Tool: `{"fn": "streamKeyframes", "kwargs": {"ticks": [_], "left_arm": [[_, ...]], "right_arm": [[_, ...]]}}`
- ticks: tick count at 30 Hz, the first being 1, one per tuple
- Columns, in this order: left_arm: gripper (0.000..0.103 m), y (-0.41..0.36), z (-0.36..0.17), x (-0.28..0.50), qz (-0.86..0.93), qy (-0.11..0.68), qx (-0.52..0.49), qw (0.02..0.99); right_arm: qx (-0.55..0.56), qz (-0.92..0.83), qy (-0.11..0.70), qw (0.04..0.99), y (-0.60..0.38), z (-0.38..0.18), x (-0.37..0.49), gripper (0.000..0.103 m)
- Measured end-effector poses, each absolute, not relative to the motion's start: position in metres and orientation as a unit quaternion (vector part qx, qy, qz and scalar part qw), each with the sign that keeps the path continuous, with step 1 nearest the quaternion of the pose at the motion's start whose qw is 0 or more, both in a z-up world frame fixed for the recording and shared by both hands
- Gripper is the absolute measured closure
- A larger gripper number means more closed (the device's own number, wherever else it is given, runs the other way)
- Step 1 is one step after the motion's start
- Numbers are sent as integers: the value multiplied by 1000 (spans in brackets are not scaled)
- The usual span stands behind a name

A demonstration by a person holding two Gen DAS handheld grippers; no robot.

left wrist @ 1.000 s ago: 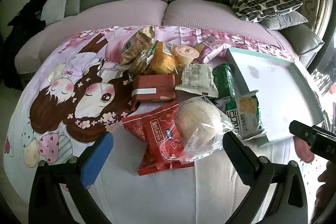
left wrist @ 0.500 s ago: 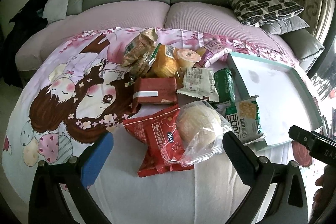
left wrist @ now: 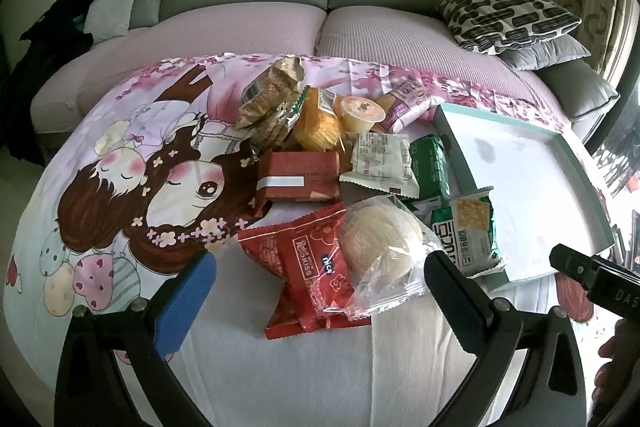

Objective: Organize snacks

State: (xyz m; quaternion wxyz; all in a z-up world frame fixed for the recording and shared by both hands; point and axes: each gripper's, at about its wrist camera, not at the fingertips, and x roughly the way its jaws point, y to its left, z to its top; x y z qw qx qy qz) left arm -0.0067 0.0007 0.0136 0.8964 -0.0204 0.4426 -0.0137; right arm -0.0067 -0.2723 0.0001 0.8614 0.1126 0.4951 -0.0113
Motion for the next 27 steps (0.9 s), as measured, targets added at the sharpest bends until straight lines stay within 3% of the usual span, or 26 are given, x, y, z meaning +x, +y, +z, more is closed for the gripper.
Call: {"fn": "streamKeyframes", "kwargs": {"ticks": [27], "left_arm": [[0,10,15,-7,-13,444,-35,895]], "right_arm": [[93,-14,498,862,-264,0,-5,0]]}}
